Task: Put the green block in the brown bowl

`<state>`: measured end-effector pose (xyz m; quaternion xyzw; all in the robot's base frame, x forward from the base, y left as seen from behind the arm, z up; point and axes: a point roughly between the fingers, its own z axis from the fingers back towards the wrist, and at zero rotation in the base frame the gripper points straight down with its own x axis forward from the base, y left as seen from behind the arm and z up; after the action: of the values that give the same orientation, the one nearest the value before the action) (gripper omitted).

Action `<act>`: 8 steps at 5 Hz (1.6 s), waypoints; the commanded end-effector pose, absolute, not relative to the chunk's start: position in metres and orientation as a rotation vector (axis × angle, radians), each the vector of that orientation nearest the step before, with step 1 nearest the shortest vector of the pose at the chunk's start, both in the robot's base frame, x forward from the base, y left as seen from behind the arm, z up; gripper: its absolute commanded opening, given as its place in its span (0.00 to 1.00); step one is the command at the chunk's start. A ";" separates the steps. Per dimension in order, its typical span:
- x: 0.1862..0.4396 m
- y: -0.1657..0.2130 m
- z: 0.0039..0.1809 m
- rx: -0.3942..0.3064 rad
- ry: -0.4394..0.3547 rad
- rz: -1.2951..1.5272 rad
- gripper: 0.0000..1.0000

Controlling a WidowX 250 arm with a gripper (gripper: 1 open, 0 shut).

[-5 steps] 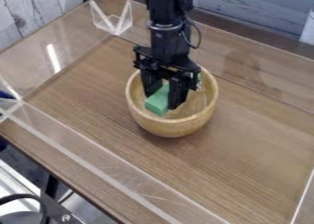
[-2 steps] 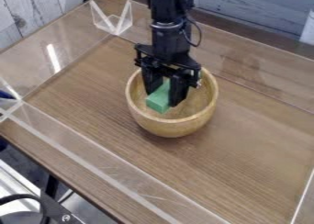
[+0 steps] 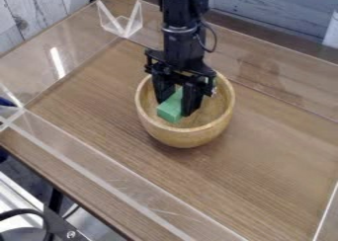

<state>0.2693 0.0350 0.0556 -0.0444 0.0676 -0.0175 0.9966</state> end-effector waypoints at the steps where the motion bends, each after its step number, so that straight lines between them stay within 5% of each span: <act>1: 0.280 0.040 0.067 -0.077 0.088 -0.028 0.00; 2: 0.280 0.040 0.066 -0.077 0.091 -0.027 0.00; 3: 0.279 0.041 0.071 -0.080 0.093 -0.019 1.00; 8: 0.268 0.097 0.168 -0.067 -0.047 0.094 1.00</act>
<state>0.2636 0.0935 0.1455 -0.0497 0.0164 0.0529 0.9972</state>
